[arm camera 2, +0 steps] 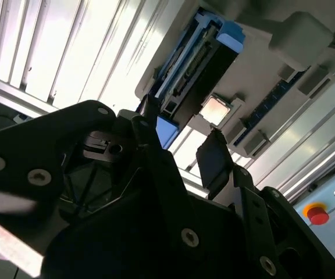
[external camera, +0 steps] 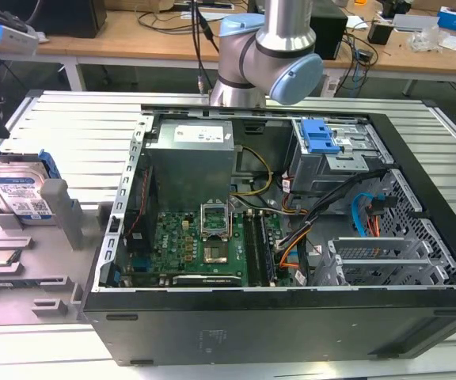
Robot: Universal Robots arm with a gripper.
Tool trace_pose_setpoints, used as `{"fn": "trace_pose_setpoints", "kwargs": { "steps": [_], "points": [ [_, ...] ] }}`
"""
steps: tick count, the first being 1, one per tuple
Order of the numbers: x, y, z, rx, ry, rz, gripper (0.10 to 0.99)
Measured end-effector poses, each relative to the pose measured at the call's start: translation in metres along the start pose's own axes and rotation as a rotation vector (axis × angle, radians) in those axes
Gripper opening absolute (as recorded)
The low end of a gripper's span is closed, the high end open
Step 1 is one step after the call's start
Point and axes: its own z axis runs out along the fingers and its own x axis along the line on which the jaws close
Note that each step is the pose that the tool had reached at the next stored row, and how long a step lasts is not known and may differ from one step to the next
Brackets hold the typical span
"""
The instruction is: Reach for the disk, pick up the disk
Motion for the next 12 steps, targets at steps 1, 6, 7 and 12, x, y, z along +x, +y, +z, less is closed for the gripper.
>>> {"fn": "trace_pose_setpoints", "kwargs": {
  "steps": [1, 6, 7, 12],
  "points": [
    [0.0, 0.0, 0.0019, 0.0, 0.0, 0.0, 0.545],
    [-0.0008, 0.0011, 0.0139, 0.0, 0.0, 0.001, 0.545],
    [-0.0009, 0.0013, 0.0156, 0.0, 0.0, 0.001, 0.545],
    [-0.0017, 0.0036, 0.0258, 0.0, 0.0, 0.0, 0.545]
  ]
}}
